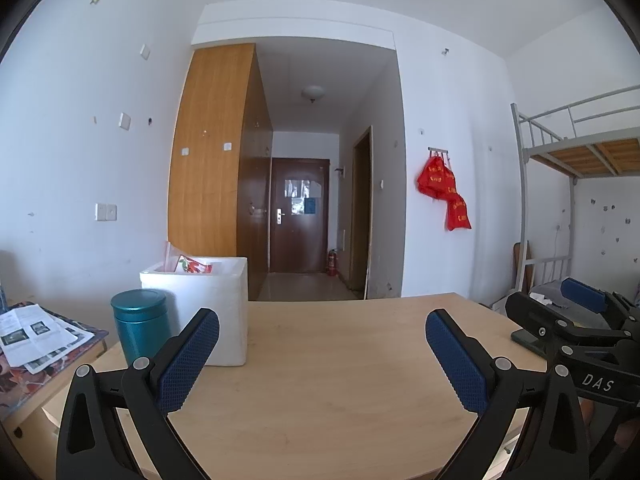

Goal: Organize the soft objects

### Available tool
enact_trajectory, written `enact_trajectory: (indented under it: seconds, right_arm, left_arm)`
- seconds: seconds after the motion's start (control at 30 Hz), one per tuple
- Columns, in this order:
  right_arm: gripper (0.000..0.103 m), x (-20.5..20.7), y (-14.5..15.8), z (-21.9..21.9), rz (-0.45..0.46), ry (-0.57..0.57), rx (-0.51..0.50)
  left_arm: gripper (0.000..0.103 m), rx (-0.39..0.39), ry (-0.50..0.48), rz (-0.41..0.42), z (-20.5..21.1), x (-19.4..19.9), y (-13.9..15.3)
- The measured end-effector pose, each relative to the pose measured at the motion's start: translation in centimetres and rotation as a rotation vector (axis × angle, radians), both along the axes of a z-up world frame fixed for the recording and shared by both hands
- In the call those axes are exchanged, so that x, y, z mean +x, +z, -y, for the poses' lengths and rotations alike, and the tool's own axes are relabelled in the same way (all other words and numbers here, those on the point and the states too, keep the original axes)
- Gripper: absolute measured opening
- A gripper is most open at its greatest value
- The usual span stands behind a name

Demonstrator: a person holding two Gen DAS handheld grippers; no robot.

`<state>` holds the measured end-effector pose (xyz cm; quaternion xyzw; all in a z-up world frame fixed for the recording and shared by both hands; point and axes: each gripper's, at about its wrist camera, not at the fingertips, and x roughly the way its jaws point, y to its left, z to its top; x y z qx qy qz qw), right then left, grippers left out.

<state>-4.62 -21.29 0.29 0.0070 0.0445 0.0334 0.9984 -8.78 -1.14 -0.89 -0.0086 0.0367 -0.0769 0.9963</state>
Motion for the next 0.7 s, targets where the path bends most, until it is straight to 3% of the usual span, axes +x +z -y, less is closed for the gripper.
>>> enact_trajectory:
  seconds: [0.7]
  right_arm:
    - [0.103,-0.02,-0.22,-0.2,-0.008,0.004,-0.002]
  left_arm:
    - [0.103,0.01,0.007,0.016,-0.04,-0.32,-0.22]
